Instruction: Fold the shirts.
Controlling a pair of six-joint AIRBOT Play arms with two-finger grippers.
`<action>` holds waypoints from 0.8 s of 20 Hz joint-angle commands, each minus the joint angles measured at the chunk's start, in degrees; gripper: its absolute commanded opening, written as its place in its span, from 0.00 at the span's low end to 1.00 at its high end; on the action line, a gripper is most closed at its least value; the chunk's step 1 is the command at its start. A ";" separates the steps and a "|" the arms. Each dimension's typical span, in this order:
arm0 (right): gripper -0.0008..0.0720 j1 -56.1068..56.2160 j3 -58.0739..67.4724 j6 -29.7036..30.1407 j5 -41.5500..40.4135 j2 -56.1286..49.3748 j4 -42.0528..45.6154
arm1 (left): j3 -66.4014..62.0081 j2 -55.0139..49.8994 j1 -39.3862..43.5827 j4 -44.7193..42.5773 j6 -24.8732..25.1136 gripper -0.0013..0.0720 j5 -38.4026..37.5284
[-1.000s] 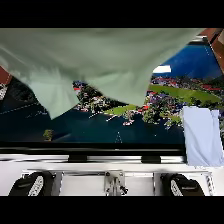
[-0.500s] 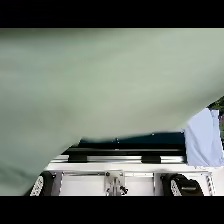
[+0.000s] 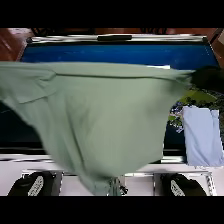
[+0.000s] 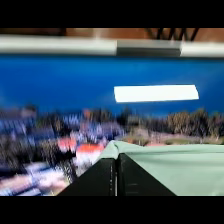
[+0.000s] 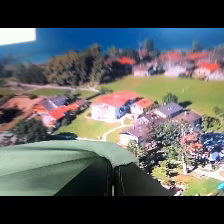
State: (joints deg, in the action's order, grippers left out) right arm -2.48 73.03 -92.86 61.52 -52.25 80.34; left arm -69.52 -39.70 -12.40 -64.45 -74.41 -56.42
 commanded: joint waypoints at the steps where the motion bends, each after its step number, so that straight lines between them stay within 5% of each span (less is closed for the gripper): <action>1: 0.12 -0.02 -6.54 -2.64 -18.25 -13.22 -3.69 | 9.03 -11.65 0.00 8.28 1.11 0.07 11.65; 4: 0.12 -0.02 -6.54 -2.45 -35.95 -23.04 -16.94 | 6.49 -23.15 1.86 21.55 8.87 0.07 21.20; 8: 0.12 -0.02 -6.54 -2.40 -50.77 -29.11 -24.28 | -1.44 -33.73 5.84 26.01 10.93 0.07 28.15; 11: 0.12 -0.02 -6.56 -1.99 -50.34 -30.91 -24.28 | -4.61 -38.38 8.94 26.01 10.71 0.07 28.09; 15: 0.12 0.24 -6.56 -1.99 -37.92 -33.64 -23.65 | -4.57 -43.74 12.07 25.92 9.84 0.09 20.37; 16: 0.12 0.68 -6.56 -1.99 -35.85 -34.21 -23.37 | -4.57 -45.03 12.35 25.92 7.17 0.22 18.60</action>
State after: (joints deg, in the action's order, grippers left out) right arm -2.37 66.50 -94.91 19.09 -84.44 57.36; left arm -73.49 -80.68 -1.87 -39.33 -64.27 -32.82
